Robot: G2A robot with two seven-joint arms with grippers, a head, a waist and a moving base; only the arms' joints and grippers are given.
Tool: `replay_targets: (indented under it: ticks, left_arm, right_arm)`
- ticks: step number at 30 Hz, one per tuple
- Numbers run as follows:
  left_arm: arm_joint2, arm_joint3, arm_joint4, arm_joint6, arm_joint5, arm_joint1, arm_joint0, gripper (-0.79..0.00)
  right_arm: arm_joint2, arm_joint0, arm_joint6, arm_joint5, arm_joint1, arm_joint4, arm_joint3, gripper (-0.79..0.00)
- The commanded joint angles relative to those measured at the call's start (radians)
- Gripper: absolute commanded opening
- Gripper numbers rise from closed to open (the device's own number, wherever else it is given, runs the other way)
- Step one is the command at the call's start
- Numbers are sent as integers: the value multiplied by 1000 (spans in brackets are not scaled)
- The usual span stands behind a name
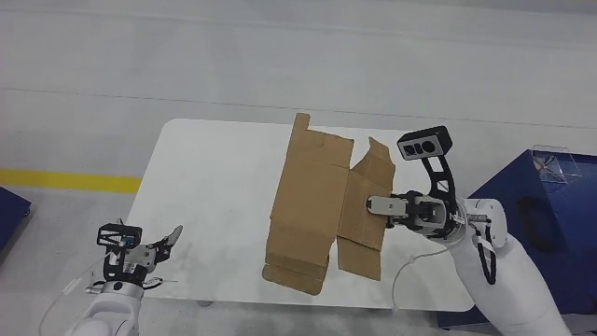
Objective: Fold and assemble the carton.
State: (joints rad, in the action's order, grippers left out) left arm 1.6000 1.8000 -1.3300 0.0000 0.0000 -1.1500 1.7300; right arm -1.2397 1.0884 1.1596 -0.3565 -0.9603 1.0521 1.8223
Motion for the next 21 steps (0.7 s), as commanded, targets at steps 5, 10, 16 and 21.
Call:
replay_targets:
  ticks: [5, 10, 16, 21]
  left_arm:
    - [0, 0, 0, 0, 0, 0, 0, 0]
    - [0, 0, 0, 0, 0, 0, 0, 0]
    - [0, 0, 0, 0, 0, 0, 0, 0]
    - [0, 0, 0, 0, 0, 0, 0, 0]
  right_arm:
    - [22, 24, -30, 60, -9, 166, 13, -785]
    - [149, 62, 37, 367, -54, 829, -20, -785]
    - [318, 84, -106, 677, -111, 1392, -48, -785]
    - [404, 93, -358, 783, -142, 1744, -35, -785]
